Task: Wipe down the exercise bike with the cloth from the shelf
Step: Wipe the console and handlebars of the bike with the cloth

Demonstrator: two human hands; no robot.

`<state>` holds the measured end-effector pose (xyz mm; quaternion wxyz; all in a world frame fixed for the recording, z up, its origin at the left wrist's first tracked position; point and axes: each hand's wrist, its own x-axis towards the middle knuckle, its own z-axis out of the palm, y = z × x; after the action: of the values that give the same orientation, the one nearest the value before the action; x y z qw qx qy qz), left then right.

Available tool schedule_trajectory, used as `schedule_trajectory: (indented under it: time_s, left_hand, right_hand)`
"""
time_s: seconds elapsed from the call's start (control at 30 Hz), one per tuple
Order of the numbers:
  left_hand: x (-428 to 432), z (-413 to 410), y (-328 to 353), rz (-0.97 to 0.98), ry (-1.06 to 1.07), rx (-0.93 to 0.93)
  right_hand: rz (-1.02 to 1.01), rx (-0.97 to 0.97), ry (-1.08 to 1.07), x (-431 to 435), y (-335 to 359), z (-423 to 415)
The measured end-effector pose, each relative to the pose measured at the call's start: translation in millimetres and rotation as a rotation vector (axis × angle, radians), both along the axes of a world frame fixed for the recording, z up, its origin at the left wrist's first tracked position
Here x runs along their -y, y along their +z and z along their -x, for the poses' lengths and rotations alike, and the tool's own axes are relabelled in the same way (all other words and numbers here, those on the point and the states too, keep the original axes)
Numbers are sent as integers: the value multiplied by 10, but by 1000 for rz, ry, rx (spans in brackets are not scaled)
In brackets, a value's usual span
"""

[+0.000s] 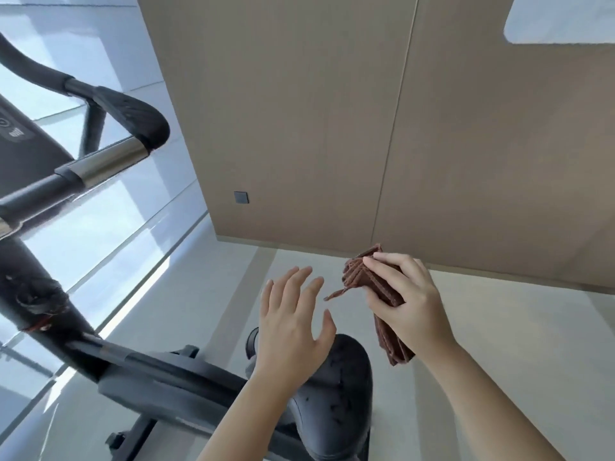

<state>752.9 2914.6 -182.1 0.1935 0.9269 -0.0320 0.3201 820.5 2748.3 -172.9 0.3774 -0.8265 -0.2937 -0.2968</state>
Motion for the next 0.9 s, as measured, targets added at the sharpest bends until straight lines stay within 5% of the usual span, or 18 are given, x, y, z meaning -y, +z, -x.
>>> schedule_trajectory:
  time_s: [0.47,0.9]
  left_hand:
    - [3114,-1155,9,54,-38,-30]
    - [3583,-2093,53,-3,57,47]
  right_hand:
    - [73,-2,-116,2950,58,-943]
    - [19,17,-75,3529,24,-1951]
